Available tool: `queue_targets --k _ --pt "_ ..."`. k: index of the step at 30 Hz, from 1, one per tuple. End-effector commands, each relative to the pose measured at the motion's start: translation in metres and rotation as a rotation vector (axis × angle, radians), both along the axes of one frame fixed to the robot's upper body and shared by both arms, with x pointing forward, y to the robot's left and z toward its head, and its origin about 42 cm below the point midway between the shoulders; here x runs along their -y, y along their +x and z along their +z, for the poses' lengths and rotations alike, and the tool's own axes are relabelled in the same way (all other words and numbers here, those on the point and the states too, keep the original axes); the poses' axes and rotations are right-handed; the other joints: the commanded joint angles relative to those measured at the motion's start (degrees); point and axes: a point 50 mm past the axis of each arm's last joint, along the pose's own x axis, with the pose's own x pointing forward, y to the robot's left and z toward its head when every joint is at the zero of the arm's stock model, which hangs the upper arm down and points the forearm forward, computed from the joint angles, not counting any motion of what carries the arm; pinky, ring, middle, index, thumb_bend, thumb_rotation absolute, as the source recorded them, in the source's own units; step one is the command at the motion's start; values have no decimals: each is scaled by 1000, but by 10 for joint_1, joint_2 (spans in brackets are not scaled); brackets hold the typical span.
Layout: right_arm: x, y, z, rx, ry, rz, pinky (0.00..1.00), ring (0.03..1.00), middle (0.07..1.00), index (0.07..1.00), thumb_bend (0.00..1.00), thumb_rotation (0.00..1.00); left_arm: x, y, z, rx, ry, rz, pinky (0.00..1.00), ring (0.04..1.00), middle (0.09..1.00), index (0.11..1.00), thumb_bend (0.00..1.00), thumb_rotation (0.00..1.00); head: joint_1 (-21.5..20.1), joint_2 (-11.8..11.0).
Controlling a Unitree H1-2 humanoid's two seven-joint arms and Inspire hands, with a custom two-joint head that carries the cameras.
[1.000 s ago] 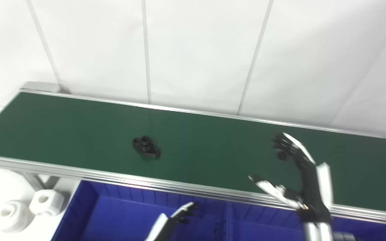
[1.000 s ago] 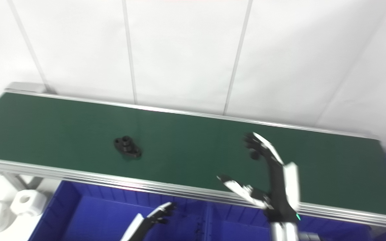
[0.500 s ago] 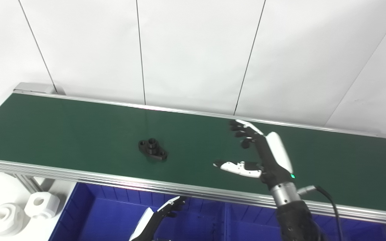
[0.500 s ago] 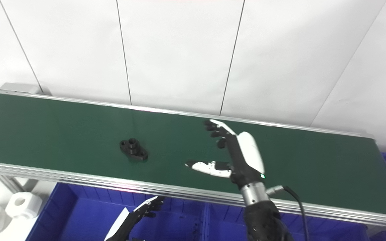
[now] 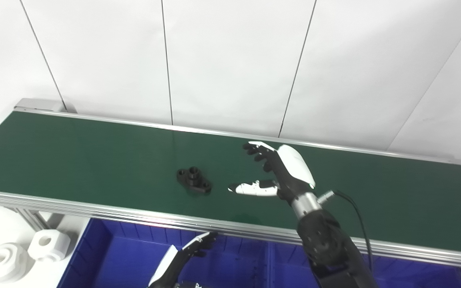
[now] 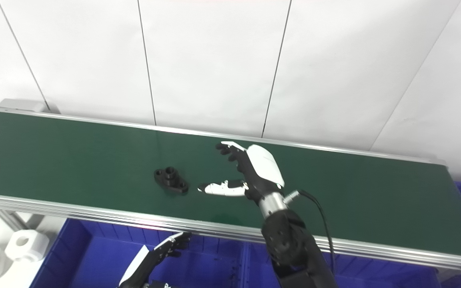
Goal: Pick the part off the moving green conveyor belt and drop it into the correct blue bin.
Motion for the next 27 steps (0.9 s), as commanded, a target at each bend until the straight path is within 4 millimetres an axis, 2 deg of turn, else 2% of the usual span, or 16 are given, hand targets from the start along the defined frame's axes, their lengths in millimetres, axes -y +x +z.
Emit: queue_targets --k 1,4,9,17,21,27 --pt "-9 15 21 62 -15 12 619 706 760 782 861 427 1 12 13 69 -27 -23 752 813 852 859 719 292 0 -1" --pt "-14 24 19 45 -41 17 627 716 768 780 858 417 1 12 14 69 -30 -23 773 819 851 858 718 298 -1 -2" --pt "-22 41 12 0 -100 21 669 755 795 784 855 375 2 13 14 70 -34 -18 731 794 833 841 716 264 -3 -3" --pt "-23 68 -4 -63 -187 4 675 762 797 775 842 376 4 13 13 69 -30 -21 742 800 832 837 713 257 0 -9" --pt "-25 75 -8 -78 -237 7 699 778 805 775 835 380 5 11 14 73 -28 -28 750 809 839 842 706 262 1 -7" --pt "-30 84 -13 -87 -307 27 663 761 792 770 833 371 9 11 15 73 -40 -25 710 791 831 837 706 254 6 -5"
